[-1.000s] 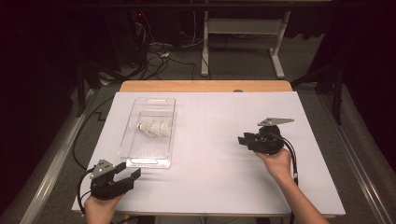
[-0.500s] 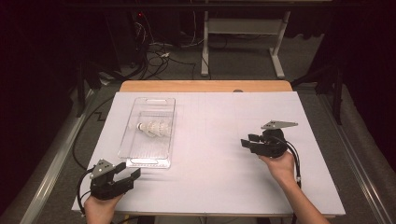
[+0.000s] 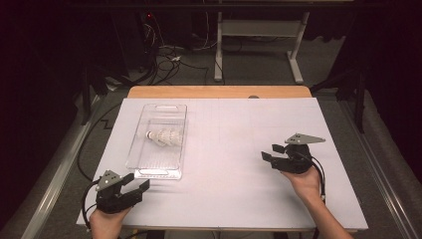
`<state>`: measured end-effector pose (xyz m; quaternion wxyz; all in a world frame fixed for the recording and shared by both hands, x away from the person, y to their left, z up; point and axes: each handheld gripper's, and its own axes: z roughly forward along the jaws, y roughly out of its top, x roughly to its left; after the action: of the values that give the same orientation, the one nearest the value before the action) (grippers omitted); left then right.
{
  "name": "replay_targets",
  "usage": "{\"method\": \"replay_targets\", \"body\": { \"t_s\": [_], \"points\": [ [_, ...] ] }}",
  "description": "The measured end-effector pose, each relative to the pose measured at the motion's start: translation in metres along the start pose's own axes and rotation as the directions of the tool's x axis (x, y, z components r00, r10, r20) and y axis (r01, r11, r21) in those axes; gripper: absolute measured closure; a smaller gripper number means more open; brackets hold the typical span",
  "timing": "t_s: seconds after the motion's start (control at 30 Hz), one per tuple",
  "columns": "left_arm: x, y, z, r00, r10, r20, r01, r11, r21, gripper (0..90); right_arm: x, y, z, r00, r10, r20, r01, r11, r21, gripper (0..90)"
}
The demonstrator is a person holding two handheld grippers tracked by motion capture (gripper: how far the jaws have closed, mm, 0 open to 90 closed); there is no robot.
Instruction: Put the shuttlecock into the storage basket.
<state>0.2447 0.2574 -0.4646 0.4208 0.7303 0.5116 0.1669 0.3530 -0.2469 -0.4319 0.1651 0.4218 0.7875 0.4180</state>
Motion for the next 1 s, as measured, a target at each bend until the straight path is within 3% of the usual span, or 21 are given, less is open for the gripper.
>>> {"method": "replay_targets", "body": {
  "t_s": [0.4,0.53,1.0],
  "points": [
    [0.0,0.0,0.0,1.0,0.0,0.0,0.0,1.0,-0.001,34.9,0.0,-0.009,-0.009,0.9998,-0.01,0.018,0.011,1.0,-0.026,42.8],
    [0.0,0.0,0.0,1.0,0.0,-0.001,0.0,1.0,-0.001,34.9,-0.002,-0.013,-0.012,0.9997,0.015,0.018,-0.014,0.999,-0.044,43.0],
    [0.0,-0.001,-0.001,1.0,-0.007,-0.003,0.007,1.0,-0.005,35.0,-0.005,-0.026,-0.026,0.9986,0.031,0.042,-0.027,0.996,-0.085,40.0]
  ]
}}
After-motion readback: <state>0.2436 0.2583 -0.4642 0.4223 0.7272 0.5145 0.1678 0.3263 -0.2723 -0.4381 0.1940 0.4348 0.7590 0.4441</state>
